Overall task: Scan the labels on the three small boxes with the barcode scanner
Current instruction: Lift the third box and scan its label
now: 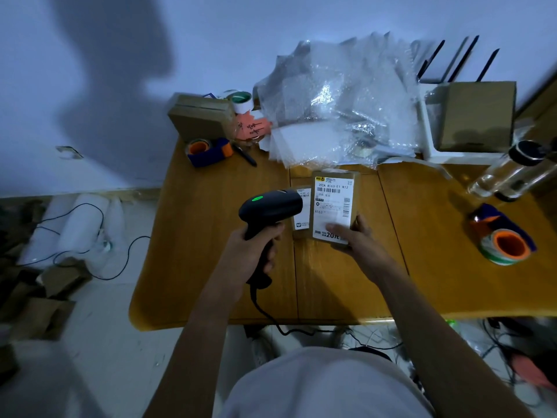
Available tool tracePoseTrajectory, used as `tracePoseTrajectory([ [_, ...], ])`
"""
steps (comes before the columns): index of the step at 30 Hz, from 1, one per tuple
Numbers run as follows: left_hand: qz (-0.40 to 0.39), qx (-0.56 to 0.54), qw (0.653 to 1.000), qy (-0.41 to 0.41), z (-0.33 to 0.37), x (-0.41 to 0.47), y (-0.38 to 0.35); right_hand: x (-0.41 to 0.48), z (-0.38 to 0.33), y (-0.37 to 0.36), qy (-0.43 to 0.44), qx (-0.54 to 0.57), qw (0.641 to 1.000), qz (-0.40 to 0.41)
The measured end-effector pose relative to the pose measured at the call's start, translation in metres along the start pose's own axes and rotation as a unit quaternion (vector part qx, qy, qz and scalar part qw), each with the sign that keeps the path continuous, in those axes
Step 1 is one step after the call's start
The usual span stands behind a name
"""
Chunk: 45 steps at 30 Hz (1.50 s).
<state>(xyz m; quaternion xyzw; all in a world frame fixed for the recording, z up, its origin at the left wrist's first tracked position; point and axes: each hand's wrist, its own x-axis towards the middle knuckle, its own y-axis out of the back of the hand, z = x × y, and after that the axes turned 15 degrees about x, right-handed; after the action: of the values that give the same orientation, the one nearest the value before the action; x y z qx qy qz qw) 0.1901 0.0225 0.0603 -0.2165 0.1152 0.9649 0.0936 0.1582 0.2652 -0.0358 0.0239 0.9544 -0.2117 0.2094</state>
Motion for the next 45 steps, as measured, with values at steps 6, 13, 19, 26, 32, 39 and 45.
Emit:
tracePoseTrajectory([
  [6, -0.004, -0.008, 1.0, 0.008, -0.004, -0.002, 0.001, -0.003, 0.005, -0.002, -0.001, -0.006, 1.0, -0.001],
  [13, -0.01, -0.019, 1.0, 0.006, -0.007, -0.004, 0.0, 0.0, 0.006, -0.003, -0.01, -0.004, 1.0, -0.003],
  [19, -0.001, -0.02, 1.0, 0.006, -0.007, -0.004, 0.0, 0.0, 0.007, -0.001, -0.011, -0.004, 1.0, -0.007],
  [26, -0.002, -0.017, 1.0, -0.005, -0.006, -0.001, -0.003, 0.0, 0.005, 0.002, -0.012, 0.002, 1.0, -0.005],
  [32, 0.003, -0.011, 1.0, -0.007, -0.004, 0.002, -0.006, 0.001, 0.002, 0.005, -0.004, 0.007, 1.0, 0.005],
  [39, 0.013, -0.015, 1.0, 0.003, -0.003, 0.007, -0.011, 0.009, -0.001, 0.017, 0.002, -0.001, 0.999, 0.041],
  [45, 0.033, -0.024, 0.999, 0.008, -0.002, 0.01, -0.018, 0.022, -0.001, 0.039, 0.029, -0.033, 0.991, 0.126],
])
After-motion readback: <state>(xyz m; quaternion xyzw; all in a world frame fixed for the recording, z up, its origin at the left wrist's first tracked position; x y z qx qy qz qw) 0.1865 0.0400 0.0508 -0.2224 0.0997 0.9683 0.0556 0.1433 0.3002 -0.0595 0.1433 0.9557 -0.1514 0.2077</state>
